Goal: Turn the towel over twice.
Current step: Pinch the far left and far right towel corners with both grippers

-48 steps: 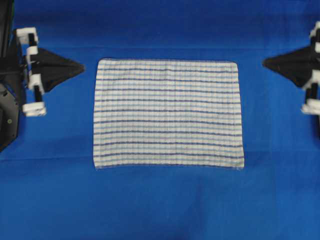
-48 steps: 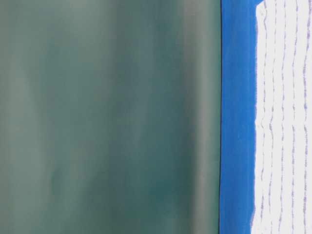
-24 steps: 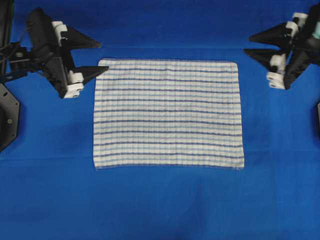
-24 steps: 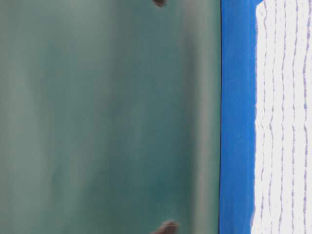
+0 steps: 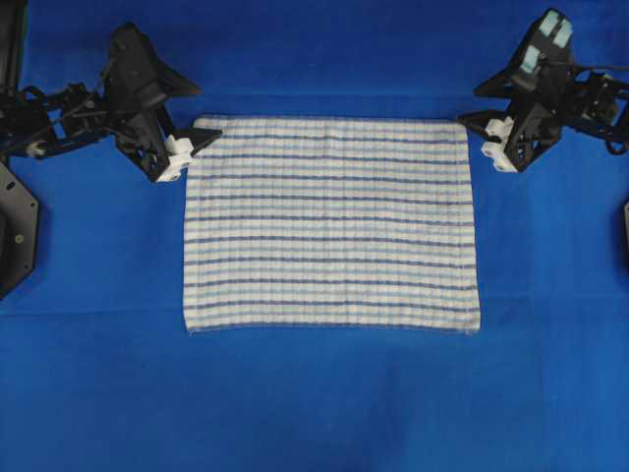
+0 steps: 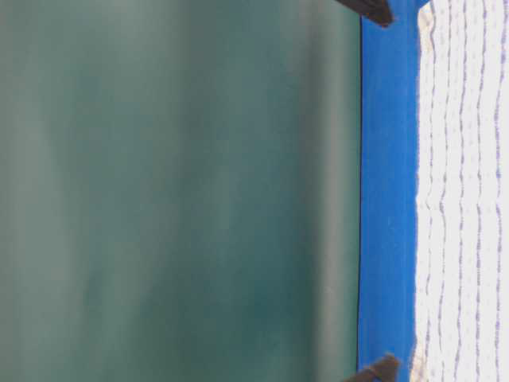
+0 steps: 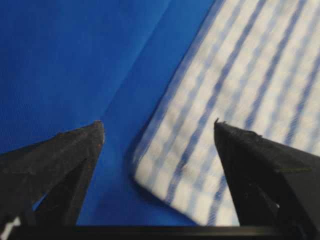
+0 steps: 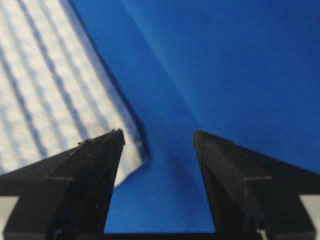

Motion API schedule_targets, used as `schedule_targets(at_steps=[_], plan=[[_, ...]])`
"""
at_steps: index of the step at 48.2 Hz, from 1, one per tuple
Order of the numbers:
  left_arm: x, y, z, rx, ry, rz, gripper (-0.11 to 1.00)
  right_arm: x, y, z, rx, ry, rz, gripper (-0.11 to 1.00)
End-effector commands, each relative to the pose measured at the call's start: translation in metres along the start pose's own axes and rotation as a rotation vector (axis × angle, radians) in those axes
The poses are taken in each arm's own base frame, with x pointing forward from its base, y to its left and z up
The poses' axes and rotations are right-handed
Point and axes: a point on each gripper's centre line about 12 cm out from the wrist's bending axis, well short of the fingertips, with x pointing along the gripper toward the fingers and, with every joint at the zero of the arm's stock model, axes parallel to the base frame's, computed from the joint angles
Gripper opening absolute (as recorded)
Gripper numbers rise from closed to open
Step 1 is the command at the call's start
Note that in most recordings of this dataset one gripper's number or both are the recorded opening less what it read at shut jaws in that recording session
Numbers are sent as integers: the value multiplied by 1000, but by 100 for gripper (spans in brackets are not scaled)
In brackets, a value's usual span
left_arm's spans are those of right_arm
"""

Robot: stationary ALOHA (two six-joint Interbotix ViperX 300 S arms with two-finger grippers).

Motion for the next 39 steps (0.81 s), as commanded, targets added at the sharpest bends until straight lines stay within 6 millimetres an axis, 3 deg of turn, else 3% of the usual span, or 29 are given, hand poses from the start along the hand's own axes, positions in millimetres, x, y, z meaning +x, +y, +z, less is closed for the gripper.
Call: schedule_targets(at_steps=[1,11,20,26,34,37,39], plan=[[6,5,-2,-8,2,16,86,9,-1,4,3,-9,-4,62],[16,9,-20,-17,64,28,86,24,-1,-8,3,50,-6,63],[17,9,-27,-17,91,27,79,24,-1,-11,3,63,-6,61],[16,10,-32,-19,125,28,55,24,-1,-12,3,70,-6,53],[15,9,-39,-21,186,25,13,24,-1,-13,0,86,-6,19],[15,9,-41,-21,197,25,3,24,-1,-14,-2,95,-5,11],[15,9,-40,-21,197,25,3,24,-1,-14,-2,100,-5,10]])
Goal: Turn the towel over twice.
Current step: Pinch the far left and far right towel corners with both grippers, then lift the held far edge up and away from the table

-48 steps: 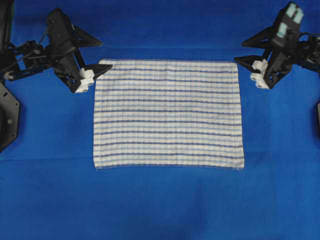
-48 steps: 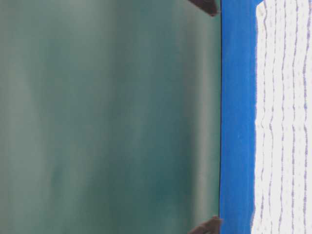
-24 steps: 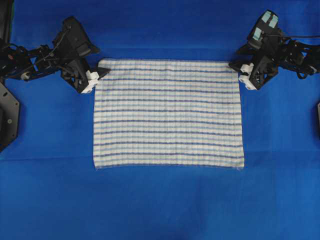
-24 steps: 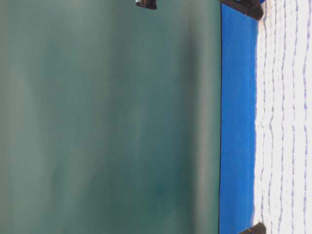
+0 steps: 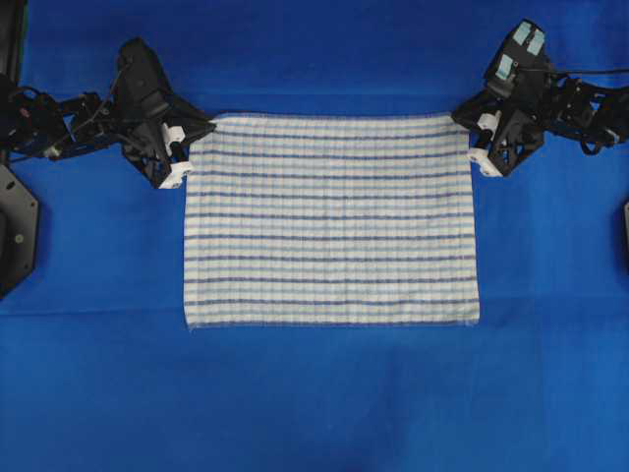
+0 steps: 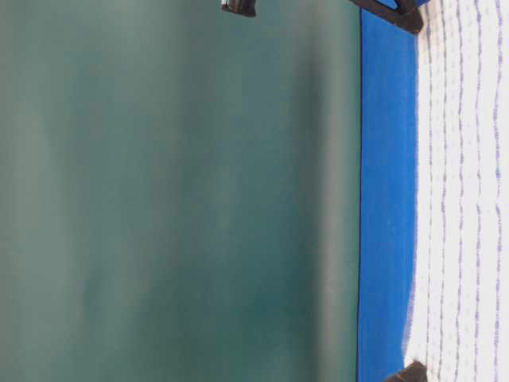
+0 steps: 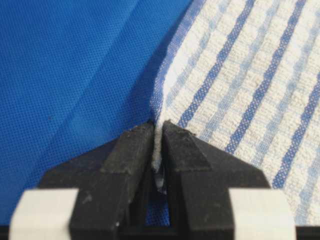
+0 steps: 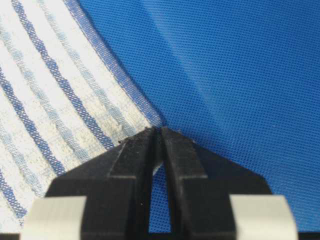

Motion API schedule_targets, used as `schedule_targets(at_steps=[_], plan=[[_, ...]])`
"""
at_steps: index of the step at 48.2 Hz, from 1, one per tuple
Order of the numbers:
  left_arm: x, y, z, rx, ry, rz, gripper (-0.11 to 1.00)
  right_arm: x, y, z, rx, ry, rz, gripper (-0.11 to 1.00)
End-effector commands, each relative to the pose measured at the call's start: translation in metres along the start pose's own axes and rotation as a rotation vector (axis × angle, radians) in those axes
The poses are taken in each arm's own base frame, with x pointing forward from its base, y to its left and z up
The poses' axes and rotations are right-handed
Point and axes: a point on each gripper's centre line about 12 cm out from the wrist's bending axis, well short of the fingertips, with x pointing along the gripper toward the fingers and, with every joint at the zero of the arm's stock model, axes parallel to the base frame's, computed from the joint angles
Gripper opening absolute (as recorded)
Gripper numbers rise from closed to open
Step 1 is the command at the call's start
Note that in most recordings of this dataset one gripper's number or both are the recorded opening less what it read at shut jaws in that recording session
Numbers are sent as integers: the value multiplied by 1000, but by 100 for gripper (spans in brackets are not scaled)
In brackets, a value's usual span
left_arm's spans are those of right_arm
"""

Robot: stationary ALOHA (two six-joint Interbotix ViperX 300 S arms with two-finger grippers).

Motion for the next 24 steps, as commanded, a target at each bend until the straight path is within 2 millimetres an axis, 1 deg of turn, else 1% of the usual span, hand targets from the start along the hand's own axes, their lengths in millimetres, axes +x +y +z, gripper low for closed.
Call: schedule_targets(at_steps=[1,7,11,17,24], plan=[[0,1,2,-5,-1,4,3,-1,-1,2,2,3,-2,10],[0,1,6,-5,-11,4,3,-1,-1,2,2,1,-2,9],[-1,2,12,-5,-31,5,3,-3,-1,5,2,-9,-2,10],[-6,4,26,-10,-78,12,3,-11,-1,15,4,-40,-1,9],[-17,12,51,-23,-136,32,3,-26,-6,33,12,-89,-13,10]])
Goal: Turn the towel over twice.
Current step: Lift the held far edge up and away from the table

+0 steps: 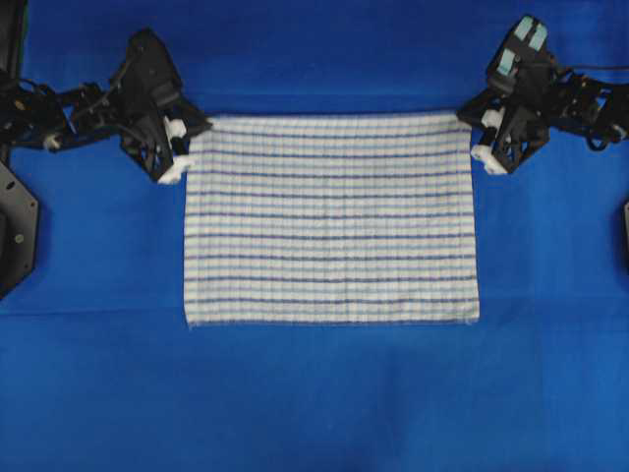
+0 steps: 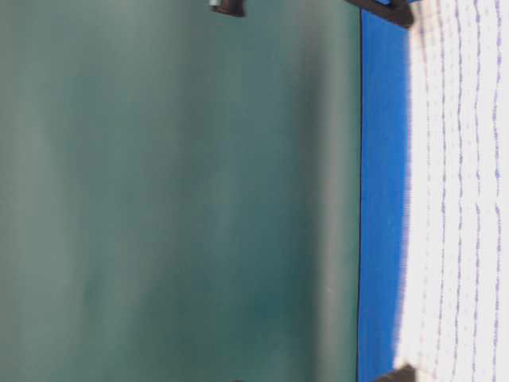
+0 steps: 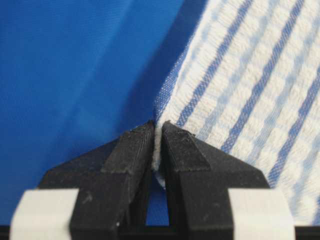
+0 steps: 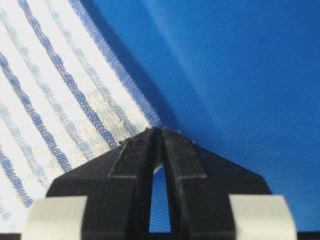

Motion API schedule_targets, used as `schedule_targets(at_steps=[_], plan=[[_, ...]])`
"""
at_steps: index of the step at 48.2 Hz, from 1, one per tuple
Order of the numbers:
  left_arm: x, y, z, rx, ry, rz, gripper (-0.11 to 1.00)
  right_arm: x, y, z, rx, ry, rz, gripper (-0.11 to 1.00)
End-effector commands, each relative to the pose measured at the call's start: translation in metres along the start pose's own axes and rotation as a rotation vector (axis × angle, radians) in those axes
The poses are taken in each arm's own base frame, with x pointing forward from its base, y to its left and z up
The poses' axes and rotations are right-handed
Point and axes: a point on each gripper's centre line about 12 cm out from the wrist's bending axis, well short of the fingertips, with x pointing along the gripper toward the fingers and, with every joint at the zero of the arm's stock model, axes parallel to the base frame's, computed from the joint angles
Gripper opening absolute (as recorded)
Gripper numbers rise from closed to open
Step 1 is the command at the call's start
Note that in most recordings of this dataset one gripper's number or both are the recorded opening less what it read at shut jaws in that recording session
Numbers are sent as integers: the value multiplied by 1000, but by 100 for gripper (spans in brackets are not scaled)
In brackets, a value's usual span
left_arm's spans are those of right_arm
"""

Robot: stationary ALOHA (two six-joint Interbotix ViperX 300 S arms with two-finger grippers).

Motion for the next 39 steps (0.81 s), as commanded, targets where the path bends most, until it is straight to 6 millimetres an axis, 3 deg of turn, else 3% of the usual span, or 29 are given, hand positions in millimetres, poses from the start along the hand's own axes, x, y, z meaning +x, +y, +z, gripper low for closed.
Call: schedule_targets(at_steps=[1,15,24,39], plan=[[-8,9,27,-16,-73,24,3,-12,-6,21,13,-68,-15,9],[-24,41,85,22,-164,110,3,-36,-39,66,39,-164,-97,9],[-30,60,120,77,-225,165,3,-54,-61,110,6,-226,-158,10],[-55,72,184,88,-329,200,3,-92,-71,175,-68,-287,-213,10]])
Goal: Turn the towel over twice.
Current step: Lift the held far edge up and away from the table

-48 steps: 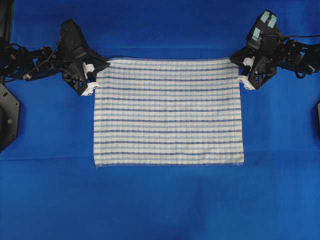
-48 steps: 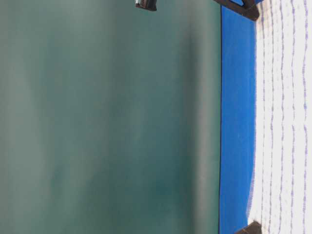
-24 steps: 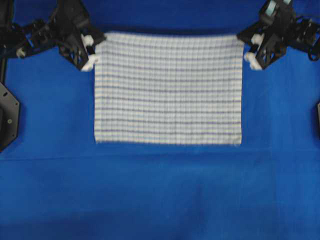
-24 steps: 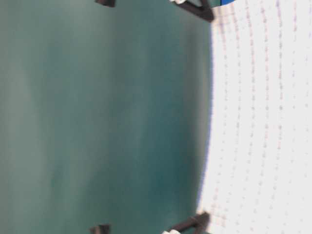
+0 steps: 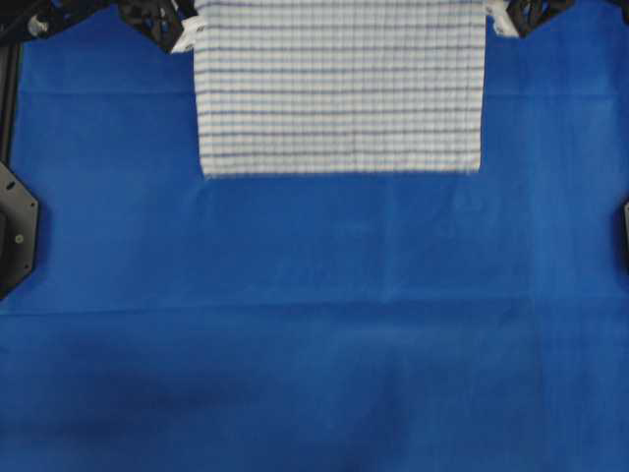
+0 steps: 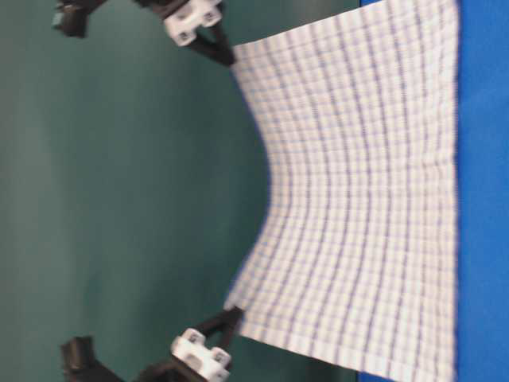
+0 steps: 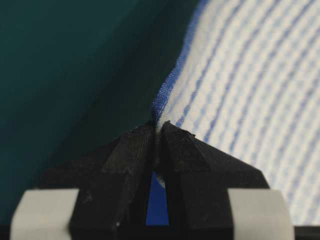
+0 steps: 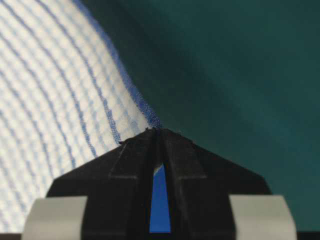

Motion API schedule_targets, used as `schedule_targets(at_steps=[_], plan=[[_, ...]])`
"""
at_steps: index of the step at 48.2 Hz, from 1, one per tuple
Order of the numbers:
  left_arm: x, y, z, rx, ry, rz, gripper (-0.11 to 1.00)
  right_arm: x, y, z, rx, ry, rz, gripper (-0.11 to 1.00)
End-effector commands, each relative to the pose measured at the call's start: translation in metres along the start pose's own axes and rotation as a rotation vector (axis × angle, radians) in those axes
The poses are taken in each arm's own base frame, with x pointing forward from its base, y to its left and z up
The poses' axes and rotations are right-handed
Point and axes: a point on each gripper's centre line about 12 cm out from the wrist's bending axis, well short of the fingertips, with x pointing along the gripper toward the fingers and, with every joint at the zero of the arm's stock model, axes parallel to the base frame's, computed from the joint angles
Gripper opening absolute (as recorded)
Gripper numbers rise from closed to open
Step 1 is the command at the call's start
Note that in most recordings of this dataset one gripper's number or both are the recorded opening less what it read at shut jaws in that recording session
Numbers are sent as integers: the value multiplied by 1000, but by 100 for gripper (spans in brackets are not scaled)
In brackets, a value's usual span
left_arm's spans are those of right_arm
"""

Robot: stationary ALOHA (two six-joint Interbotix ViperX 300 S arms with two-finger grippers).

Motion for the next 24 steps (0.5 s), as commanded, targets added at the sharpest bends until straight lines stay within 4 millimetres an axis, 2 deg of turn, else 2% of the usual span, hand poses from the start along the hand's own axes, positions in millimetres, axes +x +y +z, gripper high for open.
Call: schedule_targets(at_steps=[1,6,14,19,24], plan=[[-10,8,34,-1,-73,18,3,-15,-7,28,-6,-65,-21,10],[-21,12,54,-1,-99,22,3,-30,-11,42,-7,-97,-33,10],[-47,14,76,0,-138,21,3,-58,-10,53,-9,-137,-35,10],[-63,7,81,6,-159,3,3,-79,-3,56,-16,-164,-19,10],[-75,-9,77,20,-174,-40,3,-95,7,53,-16,-181,8,10]])
